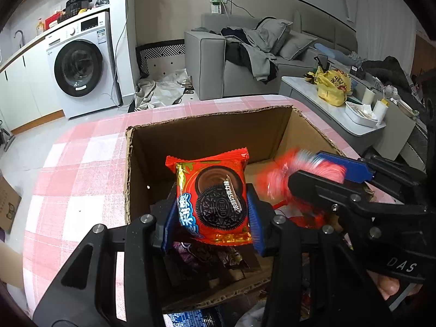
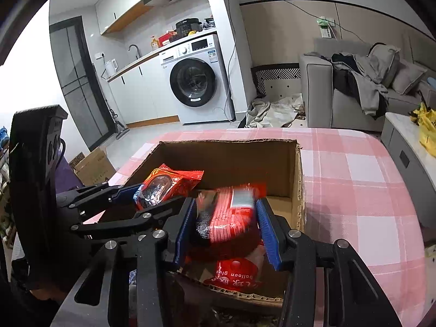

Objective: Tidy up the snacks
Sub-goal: 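Open both tools inside the box and withdraw them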

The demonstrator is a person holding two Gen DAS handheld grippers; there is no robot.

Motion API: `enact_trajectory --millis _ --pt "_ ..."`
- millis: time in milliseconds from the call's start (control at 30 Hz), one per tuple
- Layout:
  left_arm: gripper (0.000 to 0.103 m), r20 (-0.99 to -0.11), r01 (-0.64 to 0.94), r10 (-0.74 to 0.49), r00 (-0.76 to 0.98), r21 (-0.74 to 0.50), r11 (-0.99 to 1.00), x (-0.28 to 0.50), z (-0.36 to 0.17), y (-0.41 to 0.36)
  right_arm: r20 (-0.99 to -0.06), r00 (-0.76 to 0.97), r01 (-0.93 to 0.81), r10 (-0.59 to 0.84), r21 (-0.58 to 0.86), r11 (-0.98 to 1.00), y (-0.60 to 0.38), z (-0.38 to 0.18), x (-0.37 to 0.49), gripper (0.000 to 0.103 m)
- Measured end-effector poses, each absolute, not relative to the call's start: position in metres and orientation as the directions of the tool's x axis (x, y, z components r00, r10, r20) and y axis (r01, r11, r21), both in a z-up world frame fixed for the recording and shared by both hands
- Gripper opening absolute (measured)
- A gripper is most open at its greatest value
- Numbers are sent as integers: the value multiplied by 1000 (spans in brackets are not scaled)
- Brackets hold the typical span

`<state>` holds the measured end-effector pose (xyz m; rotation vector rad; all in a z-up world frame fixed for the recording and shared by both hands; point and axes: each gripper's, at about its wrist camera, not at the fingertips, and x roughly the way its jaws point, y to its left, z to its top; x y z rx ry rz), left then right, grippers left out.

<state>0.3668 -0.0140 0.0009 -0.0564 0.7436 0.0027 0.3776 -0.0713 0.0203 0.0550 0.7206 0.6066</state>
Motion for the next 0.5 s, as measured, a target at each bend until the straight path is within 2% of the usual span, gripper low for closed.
enact_trajectory --millis 133,267,300,333,367,400,467,500 --pt "41 -680 -19 -15 733 -43 999 369 -1 -15 -599 589 -502 543 255 826 -74 23 377 47" --pt "43 -676 -12 -29 737 -56 998 360 4 -16 -584 599 -510 548 249 823 -80 30 367 58" --pt "49 -671 -9 -34 740 -60 998 355 7 -14 -578 601 -515 552 248 821 -83 33 364 63" --pt "63 -668 -9 -39 743 -69 998 350 10 -13 -571 605 -518 554 246 819 -86 37 358 79" --pt "72 -663 -13 -45 747 -82 997 343 13 -8 -561 610 -521 559 248 817 -89 41 352 93" --pt "83 -657 -16 -54 752 -100 995 336 17 -5 -549 615 -524 566 252 813 -93 44 347 97" --pt "85 -641 2 -87 762 -132 991 322 24 0 -534 629 -520 565 251 817 -105 52 338 103" --pt "96 -636 0 -87 767 -135 991 315 27 3 -536 634 -514 557 246 822 -109 53 334 103"
